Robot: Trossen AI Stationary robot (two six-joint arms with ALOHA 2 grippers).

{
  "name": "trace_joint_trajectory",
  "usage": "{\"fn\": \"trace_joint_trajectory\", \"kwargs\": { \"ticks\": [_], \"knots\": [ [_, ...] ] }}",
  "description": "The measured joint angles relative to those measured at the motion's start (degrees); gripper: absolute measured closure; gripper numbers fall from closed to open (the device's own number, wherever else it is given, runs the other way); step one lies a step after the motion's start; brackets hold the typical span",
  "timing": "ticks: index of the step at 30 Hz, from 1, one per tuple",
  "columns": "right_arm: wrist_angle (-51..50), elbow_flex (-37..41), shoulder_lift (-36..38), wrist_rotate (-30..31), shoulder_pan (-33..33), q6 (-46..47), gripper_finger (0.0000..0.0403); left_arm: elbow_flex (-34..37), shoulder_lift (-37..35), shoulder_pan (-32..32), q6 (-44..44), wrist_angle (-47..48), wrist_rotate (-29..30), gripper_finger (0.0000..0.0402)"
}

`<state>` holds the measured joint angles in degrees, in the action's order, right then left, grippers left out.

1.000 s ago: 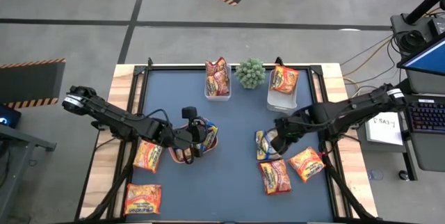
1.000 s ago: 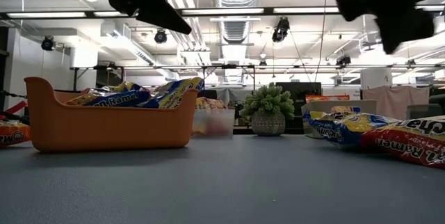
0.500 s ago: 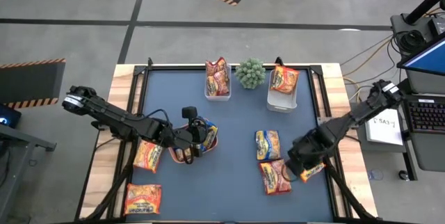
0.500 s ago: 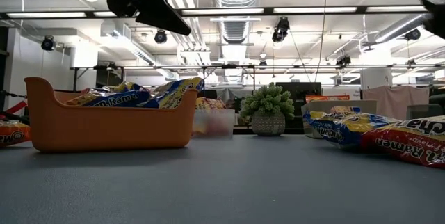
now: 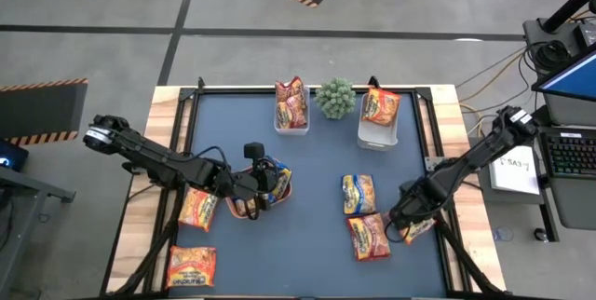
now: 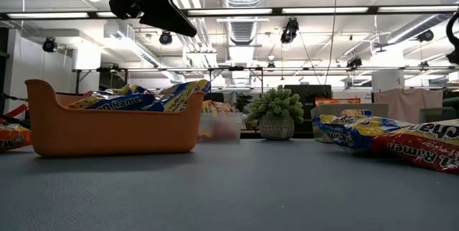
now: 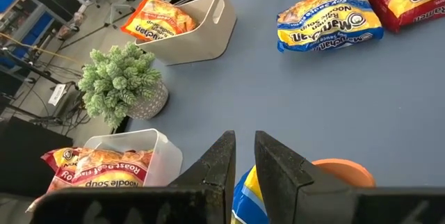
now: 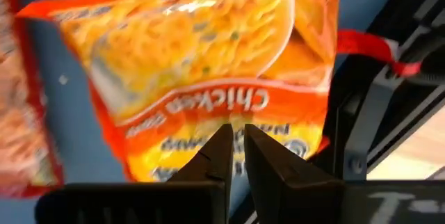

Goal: Sort Maruchan noodles
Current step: Put the orange noodle pack into the gray bin

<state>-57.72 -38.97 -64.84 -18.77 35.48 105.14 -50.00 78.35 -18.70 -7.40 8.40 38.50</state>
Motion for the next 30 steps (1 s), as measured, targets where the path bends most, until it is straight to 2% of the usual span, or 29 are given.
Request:
{"fn": "trace_joint_trajectory", "kwargs": {
  "ticks": [4, 7, 9, 13, 15, 18, 22, 30],
  "knots": [
    [3.43, 1.58, -1.13, 2.19, -0.33, -0.46, 0.0375, 0.02, -0.01, 0.00, 0.27, -0.01, 0.00, 0.0363],
    [7.29, 1.81, -1.92, 7.19, -1.13, -1.63, 0.0375, 0.02, -0.01, 0.00, 0.37, -0.04, 0.00, 0.0363],
    [10.09, 1.53, -2.34, 14.18, -2.05, -3.52, 0.0375, 0.02, 0.00, 0.00, 0.39, -0.08, 0.00, 0.0363],
    [18.06, -0.66, -2.74, 35.54, -4.12, -15.79, 0.0375, 0.04, -0.02, 0.00, 0.39, -0.95, -0.02, 0.0363],
    [19.66, -3.07, -2.33, 41.59, -5.38, -21.96, 0.0375, 0.04, 0.00, 0.00, 0.39, -2.28, -0.04, 0.0363],
    [17.43, -6.62, -2.12, 42.34, -7.82, -29.91, 0.0375, 0.04, -0.01, 0.00, 0.42, -4.65, -0.88, 0.0363],
    [15.31, -9.24, -1.90, 39.32, -10.05, -34.36, 0.0375, 0.04, 0.82, 0.07, 0.01, -8.73, -4.29, 0.0363],
    [10.09, -8.49, -1.04, 35.12, -10.40, -35.52, 0.0375, 0.04, 5.90, 0.40, -3.97, -20.52, -5.64, 0.0363]
  ]
}}
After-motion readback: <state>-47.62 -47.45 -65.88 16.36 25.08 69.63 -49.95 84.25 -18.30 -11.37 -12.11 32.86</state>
